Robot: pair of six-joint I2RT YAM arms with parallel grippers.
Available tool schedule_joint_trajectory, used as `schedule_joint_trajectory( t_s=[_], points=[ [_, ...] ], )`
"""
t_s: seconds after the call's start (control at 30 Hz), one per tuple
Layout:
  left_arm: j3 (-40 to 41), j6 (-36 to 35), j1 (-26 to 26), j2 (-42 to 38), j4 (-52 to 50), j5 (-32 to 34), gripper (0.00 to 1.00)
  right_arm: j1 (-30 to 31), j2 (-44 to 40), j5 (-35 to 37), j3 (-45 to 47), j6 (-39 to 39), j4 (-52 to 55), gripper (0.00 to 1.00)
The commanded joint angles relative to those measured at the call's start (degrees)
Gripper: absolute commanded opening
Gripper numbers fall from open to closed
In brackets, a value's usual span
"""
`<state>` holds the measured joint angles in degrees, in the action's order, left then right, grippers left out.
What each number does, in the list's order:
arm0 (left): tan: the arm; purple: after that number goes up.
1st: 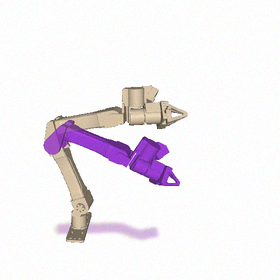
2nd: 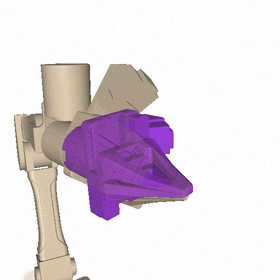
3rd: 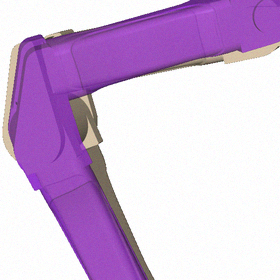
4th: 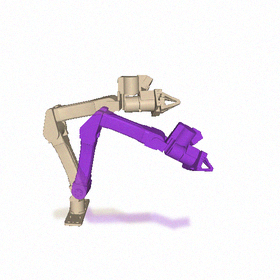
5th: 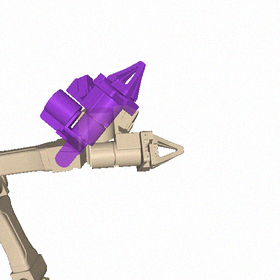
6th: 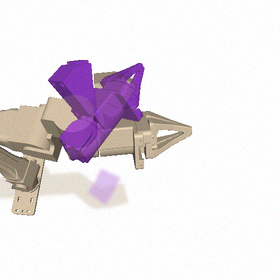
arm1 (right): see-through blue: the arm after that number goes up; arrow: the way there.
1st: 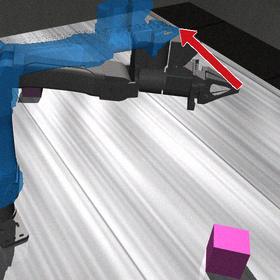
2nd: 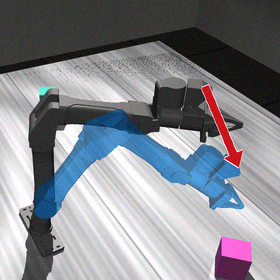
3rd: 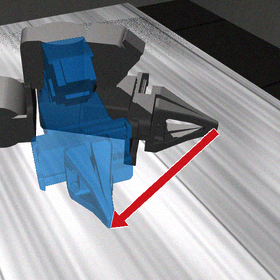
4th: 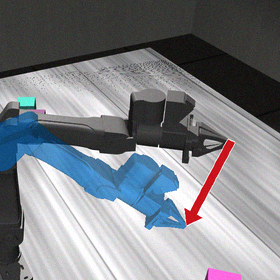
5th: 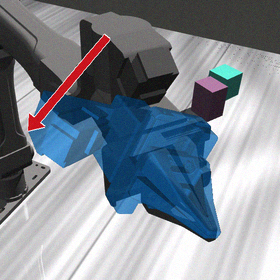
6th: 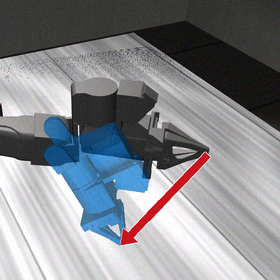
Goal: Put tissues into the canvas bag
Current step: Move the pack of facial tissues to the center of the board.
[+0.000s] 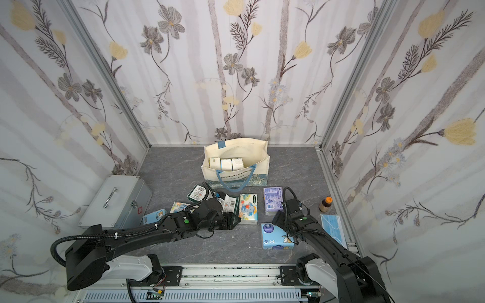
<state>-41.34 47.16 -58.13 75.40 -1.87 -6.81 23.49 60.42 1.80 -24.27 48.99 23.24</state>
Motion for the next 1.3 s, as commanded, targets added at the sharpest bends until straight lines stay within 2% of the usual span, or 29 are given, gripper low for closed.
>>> schedule_joint_trajectory(
  t_s=[0.0,0.2,0.33,0.53,0.67,0.83,0.97,1.27],
  points=[
    [0.4,1.26,-0.65,0.75,1.81,0.84,0.59,7.15,0.65,1.25,0.19,8.58,-1.03,0.88],
    [4.79,4.43,-3.02,-0.08,2.13,1.42,0.59,22.75,0.95,5.96,-0.21,24.03,-4.19,0.88],
    [9.13,9.29,-7.02,-2.09,3.48,3.98,0.6,28.7,4.3,8.03,-2.17,31.22,-7.59,0.88],
    [9.79,12.93,-12.4,-1.92,2.87,7.51,0.61,33.33,13.13,8.05,-8.25,36.07,-10.89,0.88],
    [10.84,14.5,-13.04,-3.68,2.61,8.15,0.61,34.94,16.44,7.95,-9.46,39.78,-13.02,0.88],
    [12.64,16.0,-13.24,-6.84,4.5,7.55,0.61,35.48,17.77,7.52,-9.96,39.72,-14.35,0.88],
    [13.34,14.86,-11.01,-8.86,3.38,8.02,0.6,36.0,19.8,5.21,-11.4,38.21,-17.3,0.88],
    [14.95,9.93,0.63,-15.88,-0.86,3.9,0.58,38.01,27.76,0.05,-17.39,37.95,-24.5,0.87]
  ],
)
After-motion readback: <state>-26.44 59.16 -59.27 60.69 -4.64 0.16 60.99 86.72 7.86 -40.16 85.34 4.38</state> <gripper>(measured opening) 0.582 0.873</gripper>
